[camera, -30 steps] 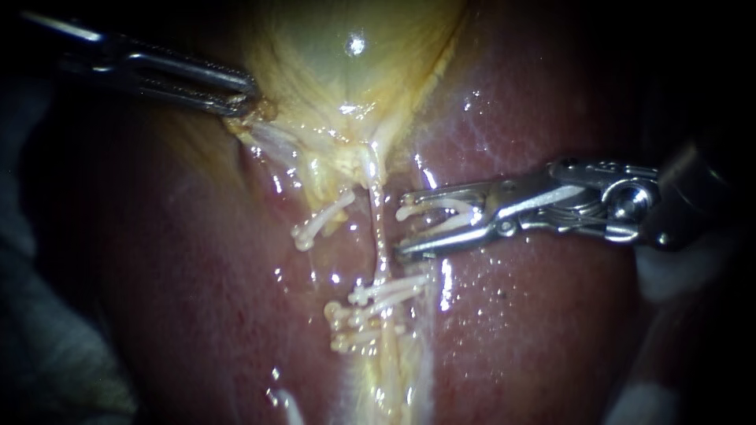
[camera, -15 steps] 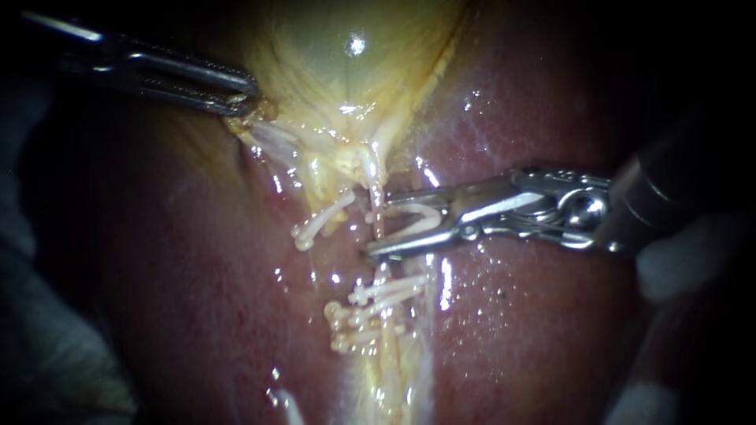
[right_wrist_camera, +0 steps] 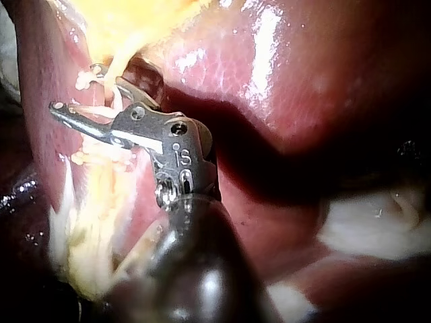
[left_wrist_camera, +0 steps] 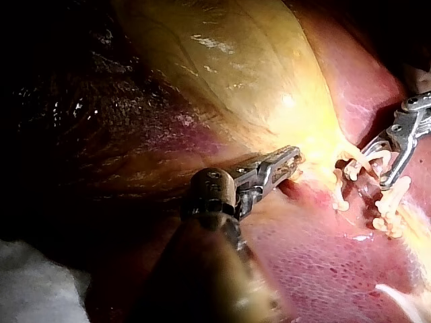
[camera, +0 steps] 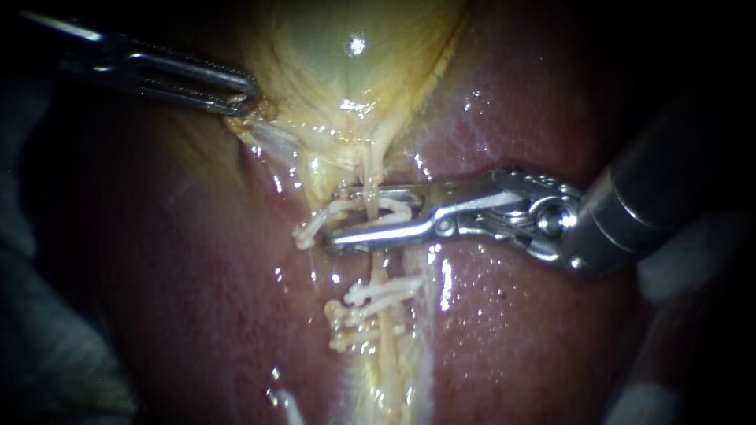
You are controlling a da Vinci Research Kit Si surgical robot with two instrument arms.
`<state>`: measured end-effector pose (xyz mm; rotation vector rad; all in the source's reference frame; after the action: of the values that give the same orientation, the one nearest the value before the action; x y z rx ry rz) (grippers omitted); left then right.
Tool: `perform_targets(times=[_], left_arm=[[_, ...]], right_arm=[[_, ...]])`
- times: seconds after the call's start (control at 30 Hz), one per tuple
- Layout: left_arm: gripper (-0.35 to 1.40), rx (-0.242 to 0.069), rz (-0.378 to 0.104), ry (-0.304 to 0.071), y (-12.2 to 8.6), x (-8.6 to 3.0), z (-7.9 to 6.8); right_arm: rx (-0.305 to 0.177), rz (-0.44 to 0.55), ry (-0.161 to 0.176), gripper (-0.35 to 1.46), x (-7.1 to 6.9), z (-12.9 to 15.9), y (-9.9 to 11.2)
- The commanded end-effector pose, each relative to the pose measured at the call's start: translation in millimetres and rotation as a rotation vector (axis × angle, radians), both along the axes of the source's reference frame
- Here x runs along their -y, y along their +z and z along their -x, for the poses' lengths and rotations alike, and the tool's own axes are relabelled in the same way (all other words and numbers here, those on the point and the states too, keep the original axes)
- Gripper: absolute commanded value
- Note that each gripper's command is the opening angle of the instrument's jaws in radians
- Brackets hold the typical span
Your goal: Clipping third clip right tube
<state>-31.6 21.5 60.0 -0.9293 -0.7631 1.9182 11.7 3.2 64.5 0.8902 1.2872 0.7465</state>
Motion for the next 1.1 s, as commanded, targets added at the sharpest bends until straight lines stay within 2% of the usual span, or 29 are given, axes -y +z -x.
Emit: perform_targets(times=[0.03, 0.2, 0.37, 0.6, 0.7, 1.1], left_arm=[[-0.35, 0.0, 0.0, 0.0, 0.0, 0.0, 0.0], [-0.35, 0.0, 0.0, 0.0, 0.0, 0.0, 0.0], [-0.35, 0.0, 0.0, 0.0, 0.0, 0.0, 0.0], [-0.35, 0.0, 0.0, 0.0, 0.0, 0.0, 0.0], [-0.35, 0.0, 0.0, 0.0, 0.0, 0.0, 0.0], [-0.35, 0.0, 0.0, 0.0, 0.0, 0.0, 0.0]], right_arm=[[0.0, -0.001, 0.003, 0.46, -0.1, 0.0, -0.2], [0.002, -0.037, 0.004, 0.39, -0.7, 0.1, -1.1], [0.006, -0.075, 0.006, 0.22, -0.7, 0.1, -1.6], [0.013, -0.128, 0.008, -0.15, -0.6, 0.1, -1.8], [0.025, -0.209, 0.011, -0.35, -0.5, 0.4, -1.8], [0.042, -0.224, 0.002, -0.35, -0.3, 1.0, -1.8]])
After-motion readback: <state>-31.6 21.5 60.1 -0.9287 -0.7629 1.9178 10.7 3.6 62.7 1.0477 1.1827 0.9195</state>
